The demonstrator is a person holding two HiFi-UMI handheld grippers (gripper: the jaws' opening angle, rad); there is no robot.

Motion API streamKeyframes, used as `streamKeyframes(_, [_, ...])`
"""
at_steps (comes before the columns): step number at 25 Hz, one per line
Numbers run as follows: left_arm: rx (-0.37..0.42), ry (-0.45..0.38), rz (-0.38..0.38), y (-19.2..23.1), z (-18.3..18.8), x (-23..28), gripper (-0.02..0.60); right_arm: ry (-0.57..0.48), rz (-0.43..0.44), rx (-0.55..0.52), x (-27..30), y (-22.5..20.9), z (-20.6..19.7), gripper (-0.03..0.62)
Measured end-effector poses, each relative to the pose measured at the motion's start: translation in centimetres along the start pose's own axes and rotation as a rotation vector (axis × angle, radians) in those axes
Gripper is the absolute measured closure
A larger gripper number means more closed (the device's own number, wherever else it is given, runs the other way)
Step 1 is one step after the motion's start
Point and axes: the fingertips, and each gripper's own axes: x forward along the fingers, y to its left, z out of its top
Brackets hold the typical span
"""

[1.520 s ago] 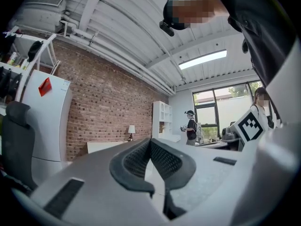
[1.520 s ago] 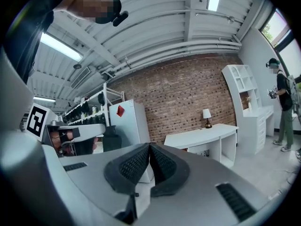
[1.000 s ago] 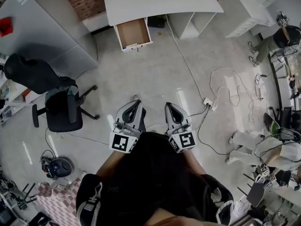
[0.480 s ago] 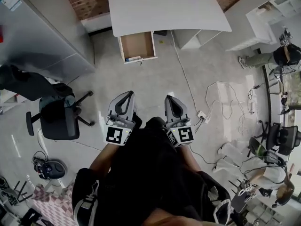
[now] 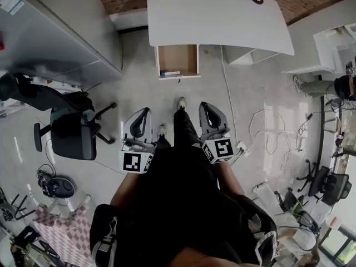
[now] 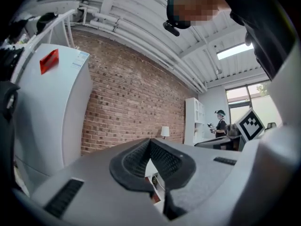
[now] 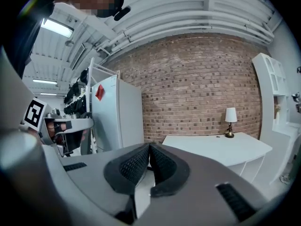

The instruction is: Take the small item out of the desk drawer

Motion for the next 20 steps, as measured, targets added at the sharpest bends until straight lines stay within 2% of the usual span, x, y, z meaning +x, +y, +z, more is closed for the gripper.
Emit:
streamKeyframes(3, [0.028, 0.022, 0.071, 1.4, -0.9, 2.3, 0.572, 0.021, 0.052, -0.033, 3.6, -2.6, -0.2, 0.568])
streamKeyframes(6, [-0.004, 0.035, 0.124, 2.9, -1.5, 5.5, 0.572, 0.049, 0.124, -0.08, 8.1, -4.7, -1.1, 0.568])
streamKeyframes(13, [0.019, 0.051, 0.184, 4.6, -1.7, 13.0, 0.572, 0.176, 0.311, -0.113, 17.0, -8.5, -5.4, 0.568])
streamKeyframes(14, [0.03, 0.067, 0.178, 4.6, -2.3, 13.9, 0.572, 0.203, 0.336, -0.11, 17.9, -9.0, -6.5, 0.568])
streamKeyframes(18, [0.168, 0.211, 0.168, 5.1, -5.0, 16.7, 0.572, 0.293, 0.434, -0.134, 21.2, -11.0, -10.1, 0.568])
streamKeyframes(20, [0.15, 0.249, 0.176, 5.9, -6.2, 18.1, 0.572, 0.356, 0.47, -0.165, 22.6, -11.7, -12.4, 0.568])
